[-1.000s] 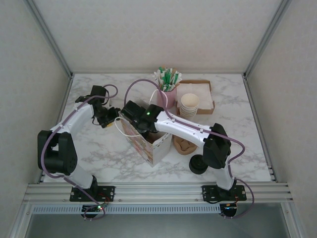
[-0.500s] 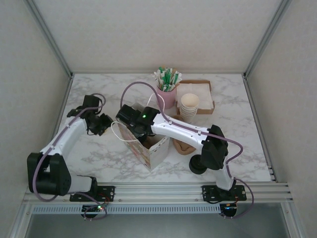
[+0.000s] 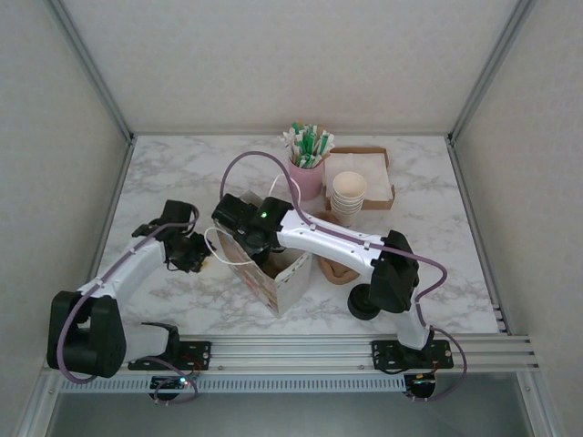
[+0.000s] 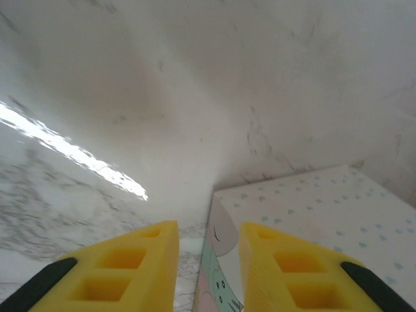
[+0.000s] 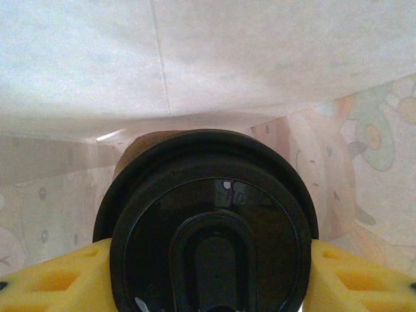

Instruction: Pack the takeout coffee

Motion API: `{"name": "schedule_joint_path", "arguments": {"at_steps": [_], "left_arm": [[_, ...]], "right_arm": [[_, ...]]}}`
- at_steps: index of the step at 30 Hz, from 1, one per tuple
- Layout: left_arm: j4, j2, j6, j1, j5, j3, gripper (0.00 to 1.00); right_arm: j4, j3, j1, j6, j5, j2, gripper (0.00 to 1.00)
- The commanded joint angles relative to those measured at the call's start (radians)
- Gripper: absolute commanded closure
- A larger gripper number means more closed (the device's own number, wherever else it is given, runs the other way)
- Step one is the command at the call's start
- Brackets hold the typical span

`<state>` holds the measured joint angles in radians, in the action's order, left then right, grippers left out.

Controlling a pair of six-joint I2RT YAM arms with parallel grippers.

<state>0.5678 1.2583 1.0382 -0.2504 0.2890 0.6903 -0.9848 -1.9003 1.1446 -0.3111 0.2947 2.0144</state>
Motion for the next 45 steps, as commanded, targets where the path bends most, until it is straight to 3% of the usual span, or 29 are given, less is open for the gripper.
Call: {"name": "schedule_joint_path", "arguments": {"at_steps": [1,9,18,25,45], "left_arm": [[-0.078,0.015,0.073,-0.048,0.019,-0.023,0.71],[-0.172,0.059,0.111,-0.070,-0.011,-0.084,0.71],[-0.137,0.067,0.072,-0.071,-0.077,-0.052,0.71],[-0.156,0.077,0.074,-0.073,-0.076,-0.058,0.71],[-0.108,0.002,0.059,-0.075,-0.112,-0.061,0.69]], "right_arm": [[-0.030,-0.034,0.014,-0.030,0.002,-0.011,0.48],[-0.072,-0.045,0.019,-0.054,-0.021,-0.027,0.48],[-0.127,-0.043,0.023,-0.054,-0.024,-0.031,0.48],[-0.114,0.035,0.024,-0.070,-0.085,-0.001,0.49],[-0.112,0.073,0.039,-0.105,-0.085,0.099,0.49]]}}
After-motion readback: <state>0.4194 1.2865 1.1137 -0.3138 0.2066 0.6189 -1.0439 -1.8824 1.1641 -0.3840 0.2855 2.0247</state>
